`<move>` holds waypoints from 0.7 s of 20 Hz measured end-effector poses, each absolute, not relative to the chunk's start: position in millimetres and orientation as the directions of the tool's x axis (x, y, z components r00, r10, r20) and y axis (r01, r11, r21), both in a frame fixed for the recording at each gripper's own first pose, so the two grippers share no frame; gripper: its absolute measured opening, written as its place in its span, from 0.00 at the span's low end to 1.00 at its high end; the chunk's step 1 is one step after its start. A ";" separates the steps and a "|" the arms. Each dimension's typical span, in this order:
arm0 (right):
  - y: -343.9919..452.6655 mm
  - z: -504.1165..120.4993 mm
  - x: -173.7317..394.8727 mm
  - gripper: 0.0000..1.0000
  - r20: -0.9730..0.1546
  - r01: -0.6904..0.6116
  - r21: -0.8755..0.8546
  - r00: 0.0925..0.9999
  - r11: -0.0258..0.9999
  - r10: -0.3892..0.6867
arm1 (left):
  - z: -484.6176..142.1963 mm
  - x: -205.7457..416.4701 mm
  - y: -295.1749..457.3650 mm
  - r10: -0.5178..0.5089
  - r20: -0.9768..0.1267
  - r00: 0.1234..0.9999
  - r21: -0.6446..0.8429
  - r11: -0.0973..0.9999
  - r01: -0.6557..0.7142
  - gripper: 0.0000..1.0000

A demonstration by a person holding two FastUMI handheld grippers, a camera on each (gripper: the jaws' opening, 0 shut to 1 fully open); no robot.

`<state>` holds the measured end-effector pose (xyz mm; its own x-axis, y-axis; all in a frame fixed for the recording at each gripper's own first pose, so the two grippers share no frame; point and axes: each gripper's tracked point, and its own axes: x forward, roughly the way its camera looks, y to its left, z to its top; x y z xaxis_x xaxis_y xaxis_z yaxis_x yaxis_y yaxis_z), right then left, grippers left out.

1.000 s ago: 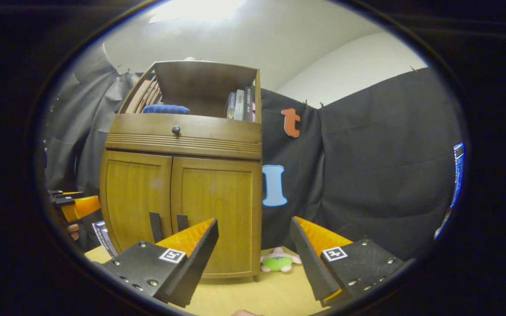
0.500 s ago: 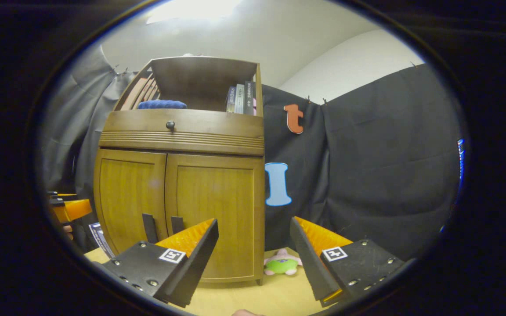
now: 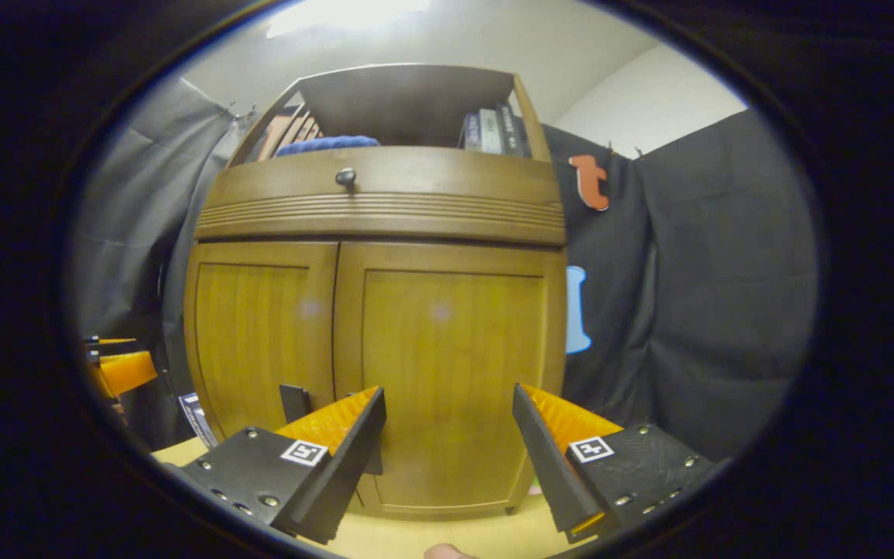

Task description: Open the right door of the double-door shoe cabinet with the right hand, and open the left door with the left hand.

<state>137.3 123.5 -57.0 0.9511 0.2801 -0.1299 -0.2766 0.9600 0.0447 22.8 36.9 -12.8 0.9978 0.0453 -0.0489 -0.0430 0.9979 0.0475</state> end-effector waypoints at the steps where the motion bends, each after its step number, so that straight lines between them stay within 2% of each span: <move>1: 134.0 -65.6 143.9 0.97 -0.149 -0.288 0.061 0.944 0.956 0.294 | -14.0 24.4 37.7 0.047 -0.053 0.997 0.053 0.998 -0.044 0.95; 7: 193.9 -101.7 166.9 0.97 -0.228 -0.380 0.124 0.888 0.917 0.399 | -27.4 33.4 36.8 0.046 -0.090 0.995 0.043 0.998 -0.043 0.95; 9: 201.1 -111.4 172.7 0.98 -0.242 -0.372 0.127 0.887 0.919 0.392 | -29.0 35.0 35.9 0.048 -0.097 0.994 0.042 0.998 -0.044 0.95; 10: 205.2 -118.5 173.8 0.96 -0.251 -0.370 0.130 0.886 0.920 0.391 | -29.3 35.4 35.8 0.050 -0.098 0.994 0.042 0.998 -0.046 0.92; 11: 208.7 -124.4 178.4 0.96 -0.260 -0.369 0.132 0.883 0.920 0.391 | -29.6 35.7 35.6 0.052 -0.099 0.994 0.040 0.998 -0.048 0.95; 12: 209.1 -130.6 183.0 0.96 -0.273 -0.361 0.132 0.882 0.923 0.384 | -30.0 35.0 34.8 0.052 -0.099 0.994 0.039 0.998 -0.048 0.92; 13: 209.7 -137.1 188.1 0.90 -0.286 -0.355 0.134 0.880 0.925 0.379 | -29.5 35.1 33.9 0.049 -0.097 0.994 0.042 0.998 -0.045 0.95; 14: 211.5 -145.7 190.1 0.75 -0.308 -0.352 0.146 0.872 0.924 0.381 | -27.8 34.8 34.8 0.053 -0.091 0.994 0.049 0.998 -0.049 0.95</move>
<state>190.1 211.5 -145.7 0.8718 0.3809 -0.3079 -0.3525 0.9244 0.1456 34.8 34.8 -27.8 0.9944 0.0530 -0.0910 -0.0487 0.9976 0.0486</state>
